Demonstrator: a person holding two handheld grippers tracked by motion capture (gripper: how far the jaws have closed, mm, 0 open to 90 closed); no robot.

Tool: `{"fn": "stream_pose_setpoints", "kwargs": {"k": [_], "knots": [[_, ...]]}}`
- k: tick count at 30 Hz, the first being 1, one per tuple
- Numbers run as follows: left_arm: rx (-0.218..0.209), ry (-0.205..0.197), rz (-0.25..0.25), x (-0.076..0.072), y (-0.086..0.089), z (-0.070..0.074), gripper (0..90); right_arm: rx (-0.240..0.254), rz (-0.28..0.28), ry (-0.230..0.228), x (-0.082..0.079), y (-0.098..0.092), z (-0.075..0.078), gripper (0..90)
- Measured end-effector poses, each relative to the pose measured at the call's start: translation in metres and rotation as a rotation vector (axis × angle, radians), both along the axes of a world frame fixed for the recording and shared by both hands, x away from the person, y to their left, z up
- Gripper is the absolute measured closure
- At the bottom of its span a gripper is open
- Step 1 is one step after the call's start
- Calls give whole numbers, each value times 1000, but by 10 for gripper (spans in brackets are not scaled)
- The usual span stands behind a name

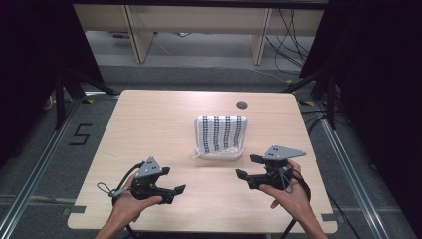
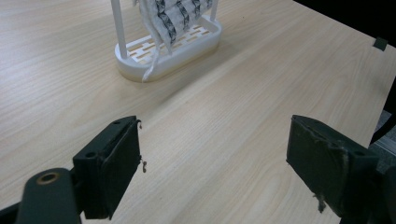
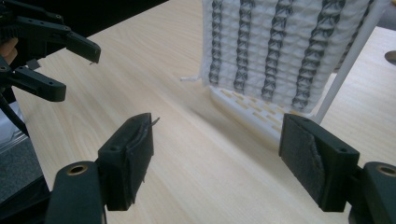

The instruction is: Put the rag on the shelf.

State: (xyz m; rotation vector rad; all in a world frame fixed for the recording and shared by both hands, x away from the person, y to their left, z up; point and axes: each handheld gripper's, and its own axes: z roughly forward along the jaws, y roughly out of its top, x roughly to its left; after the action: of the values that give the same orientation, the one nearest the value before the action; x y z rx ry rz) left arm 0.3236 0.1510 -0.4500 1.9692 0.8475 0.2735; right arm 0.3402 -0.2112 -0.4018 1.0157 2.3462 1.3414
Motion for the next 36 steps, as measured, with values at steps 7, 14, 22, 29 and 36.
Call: {"fn": "stream_pose_setpoints", "kwargs": {"k": [7,14,22,29,36], "knots": [[11,-3,-20,-6,0,-10,168,3,-3,-6,-6,2,-11,281],[29,-13,-16,-16,4,-18,169,-16,16,1,-15,4,-30,280],[42,-5,-20,-26,11,-28,170,-13,36,54,-22,3,-51,268],[31,-13,-24,-32,10,-32,170,-30,10,61,-28,-1,-67,187],[46,8,-16,-35,12,-38,169,-16,11,84,-34,-1,-79,166]]}}
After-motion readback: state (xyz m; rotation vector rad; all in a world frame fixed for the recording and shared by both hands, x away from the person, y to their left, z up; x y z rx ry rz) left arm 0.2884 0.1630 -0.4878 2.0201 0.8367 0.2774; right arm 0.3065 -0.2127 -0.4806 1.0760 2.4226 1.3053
